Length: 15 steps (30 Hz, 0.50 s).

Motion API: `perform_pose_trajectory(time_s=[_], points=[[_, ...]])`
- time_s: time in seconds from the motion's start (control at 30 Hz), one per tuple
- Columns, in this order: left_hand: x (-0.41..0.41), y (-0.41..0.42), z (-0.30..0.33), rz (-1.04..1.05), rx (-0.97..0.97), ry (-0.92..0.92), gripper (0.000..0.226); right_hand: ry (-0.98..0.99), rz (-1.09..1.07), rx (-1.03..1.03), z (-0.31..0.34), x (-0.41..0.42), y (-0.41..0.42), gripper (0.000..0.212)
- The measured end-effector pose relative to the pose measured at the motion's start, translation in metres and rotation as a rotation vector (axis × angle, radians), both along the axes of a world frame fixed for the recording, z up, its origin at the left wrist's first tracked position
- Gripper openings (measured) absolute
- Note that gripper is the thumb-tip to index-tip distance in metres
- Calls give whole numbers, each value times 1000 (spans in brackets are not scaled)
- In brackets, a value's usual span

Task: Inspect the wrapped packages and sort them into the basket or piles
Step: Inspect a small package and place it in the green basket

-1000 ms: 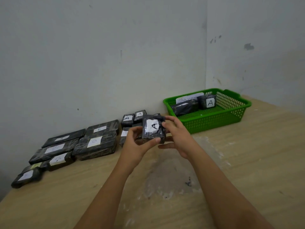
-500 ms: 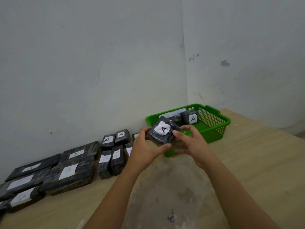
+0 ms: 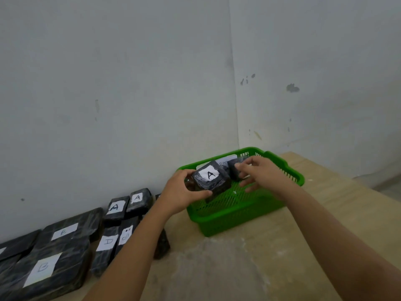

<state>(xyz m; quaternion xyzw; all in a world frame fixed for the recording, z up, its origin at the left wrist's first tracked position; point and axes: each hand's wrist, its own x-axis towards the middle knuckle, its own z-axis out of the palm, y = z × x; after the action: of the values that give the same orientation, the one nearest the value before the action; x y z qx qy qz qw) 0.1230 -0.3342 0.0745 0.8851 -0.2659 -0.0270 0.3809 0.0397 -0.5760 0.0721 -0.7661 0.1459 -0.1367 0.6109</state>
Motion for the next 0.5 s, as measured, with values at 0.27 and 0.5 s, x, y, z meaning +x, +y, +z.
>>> perform_pose_trajectory(time_s=[0.27,0.5], points=[[25,-24,2,-30,465,-190,84,157,-74,-621,-3,79,-65,20],[35,-32,-6,-40,750,-162,87,299,145,-1018,-20,117,-88,55]])
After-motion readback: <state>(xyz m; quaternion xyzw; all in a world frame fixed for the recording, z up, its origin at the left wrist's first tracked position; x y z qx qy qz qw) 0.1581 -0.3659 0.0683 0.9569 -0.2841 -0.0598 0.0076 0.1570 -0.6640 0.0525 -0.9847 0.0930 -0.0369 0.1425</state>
